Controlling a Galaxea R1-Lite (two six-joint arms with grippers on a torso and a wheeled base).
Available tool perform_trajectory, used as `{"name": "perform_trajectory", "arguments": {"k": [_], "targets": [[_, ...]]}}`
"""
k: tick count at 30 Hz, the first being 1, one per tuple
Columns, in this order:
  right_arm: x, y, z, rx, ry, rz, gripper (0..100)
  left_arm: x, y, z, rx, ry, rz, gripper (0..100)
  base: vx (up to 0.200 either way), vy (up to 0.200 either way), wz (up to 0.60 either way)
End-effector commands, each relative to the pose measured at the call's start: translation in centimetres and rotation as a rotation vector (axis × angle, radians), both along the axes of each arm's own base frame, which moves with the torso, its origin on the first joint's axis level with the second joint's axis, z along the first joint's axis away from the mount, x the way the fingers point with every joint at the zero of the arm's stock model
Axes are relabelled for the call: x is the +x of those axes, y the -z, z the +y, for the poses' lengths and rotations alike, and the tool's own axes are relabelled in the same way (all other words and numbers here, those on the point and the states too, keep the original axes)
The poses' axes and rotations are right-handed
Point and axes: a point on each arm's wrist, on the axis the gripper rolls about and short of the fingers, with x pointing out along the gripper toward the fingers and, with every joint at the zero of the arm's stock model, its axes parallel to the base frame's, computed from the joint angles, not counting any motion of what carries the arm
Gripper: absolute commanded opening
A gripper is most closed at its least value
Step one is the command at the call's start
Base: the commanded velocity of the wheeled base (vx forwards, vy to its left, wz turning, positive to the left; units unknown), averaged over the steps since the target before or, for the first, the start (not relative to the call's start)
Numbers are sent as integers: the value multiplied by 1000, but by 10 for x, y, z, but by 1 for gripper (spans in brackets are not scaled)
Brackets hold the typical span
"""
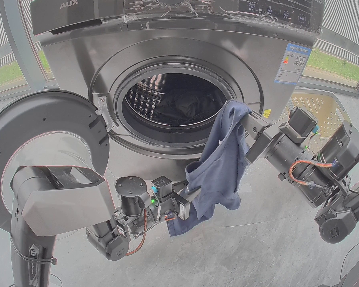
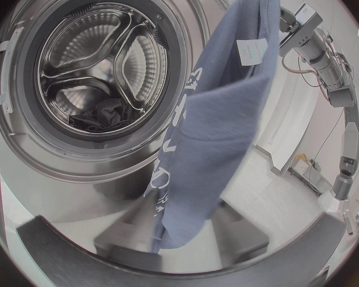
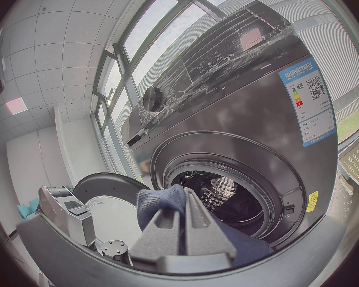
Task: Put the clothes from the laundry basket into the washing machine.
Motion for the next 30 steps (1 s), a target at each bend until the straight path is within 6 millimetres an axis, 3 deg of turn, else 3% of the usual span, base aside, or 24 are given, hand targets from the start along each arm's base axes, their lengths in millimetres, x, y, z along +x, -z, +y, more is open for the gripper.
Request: {"name": "perform_trajectory", "arguments": {"k": [1, 10, 17, 19, 21, 25, 30], "targets": [[1, 2, 0, -5, 0, 6, 0, 3, 2, 0, 1, -6, -3, 0, 0, 0, 0], [1, 1, 0, -4, 3, 2, 0, -15, -26, 19, -5, -24, -22, 0, 0, 0, 0], [3, -2, -4, 3, 18, -6, 0, -40, -70, 80, 35, -156, -108, 0, 0, 0, 0], [3, -2, -4, 3, 18, -6, 0, -43, -75, 87, 36, -171, -122, 0, 0, 0, 0], [3, -3, -5, 4, 21, -9, 0, -52, -101, 108, 10, -224, -192, 0, 0, 0, 0], [3, -1, -6, -2, 25, -2, 0, -61, -125, 123, -32, -262, -261, 0, 0, 0, 0], [1, 7, -9, -24, 27, 22, 0, -64, -136, 127, -61, -281, -301, 0, 0, 0, 0]]}}
